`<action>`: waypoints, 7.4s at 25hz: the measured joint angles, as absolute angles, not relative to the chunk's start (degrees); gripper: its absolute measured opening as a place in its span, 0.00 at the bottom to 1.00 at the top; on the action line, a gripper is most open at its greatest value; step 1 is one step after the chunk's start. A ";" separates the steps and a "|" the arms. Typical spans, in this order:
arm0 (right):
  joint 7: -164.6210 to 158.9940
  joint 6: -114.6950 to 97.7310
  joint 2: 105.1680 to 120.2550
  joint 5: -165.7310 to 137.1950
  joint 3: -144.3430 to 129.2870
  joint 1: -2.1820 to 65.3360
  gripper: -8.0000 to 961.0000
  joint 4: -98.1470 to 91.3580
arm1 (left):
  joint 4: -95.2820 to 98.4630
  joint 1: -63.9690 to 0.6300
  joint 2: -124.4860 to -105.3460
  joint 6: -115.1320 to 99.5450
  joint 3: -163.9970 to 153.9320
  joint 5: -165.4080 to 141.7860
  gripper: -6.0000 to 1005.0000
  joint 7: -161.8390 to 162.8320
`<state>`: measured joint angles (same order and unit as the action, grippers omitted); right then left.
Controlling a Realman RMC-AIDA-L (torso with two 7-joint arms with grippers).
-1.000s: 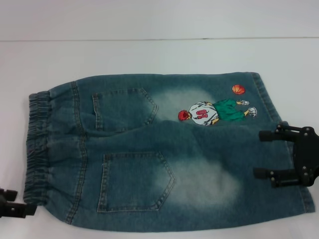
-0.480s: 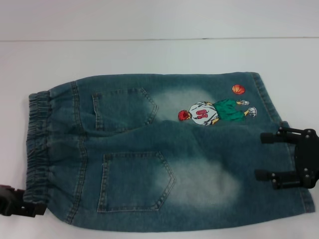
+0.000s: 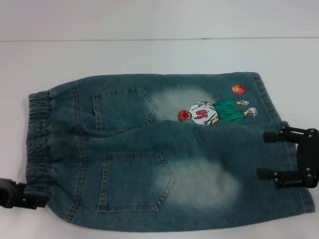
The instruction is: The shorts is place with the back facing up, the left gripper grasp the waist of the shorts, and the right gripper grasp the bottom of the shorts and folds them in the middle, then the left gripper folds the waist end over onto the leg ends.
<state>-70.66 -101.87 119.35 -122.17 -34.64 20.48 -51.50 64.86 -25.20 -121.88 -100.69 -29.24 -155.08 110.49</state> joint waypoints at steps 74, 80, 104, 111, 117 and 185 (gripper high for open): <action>-109.71 -107.90 119.51 -165.17 -43.23 32.41 0.90 -63.93 | 58.79 -27.31 -121.45 -97.30 -28.74 -152.48 0.06 110.21; -109.70 -106.70 119.71 -164.41 -44.04 32.89 0.90 -62.35 | 58.99 -27.24 -121.46 -97.43 -28.74 -152.48 0.06 110.37; -110.30 -105.62 119.45 -159.69 -46.14 33.60 0.89 -60.28 | 59.13 -27.60 -121.02 -97.28 -28.74 -152.49 0.06 110.61; -109.99 -105.92 119.53 -159.51 -46.26 32.90 0.88 -60.29 | 59.09 -27.67 -121.02 -97.19 -28.74 -152.48 0.06 110.38; -109.58 -105.48 119.55 -159.63 -46.21 32.53 0.75 -60.29 | 59.15 -27.69 -121.02 -97.06 -28.74 -152.45 0.06 110.31; -104.47 -62.10 119.09 -133.67 -34.29 36.26 0.05 -51.99 | 50.14 -34.24 -118.83 -70.09 -26.38 -135.95 0.07 110.01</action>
<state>-104.48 -62.10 119.09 -133.67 -34.30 36.26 -51.99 50.14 -34.24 -118.83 -70.09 -26.38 -135.95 110.01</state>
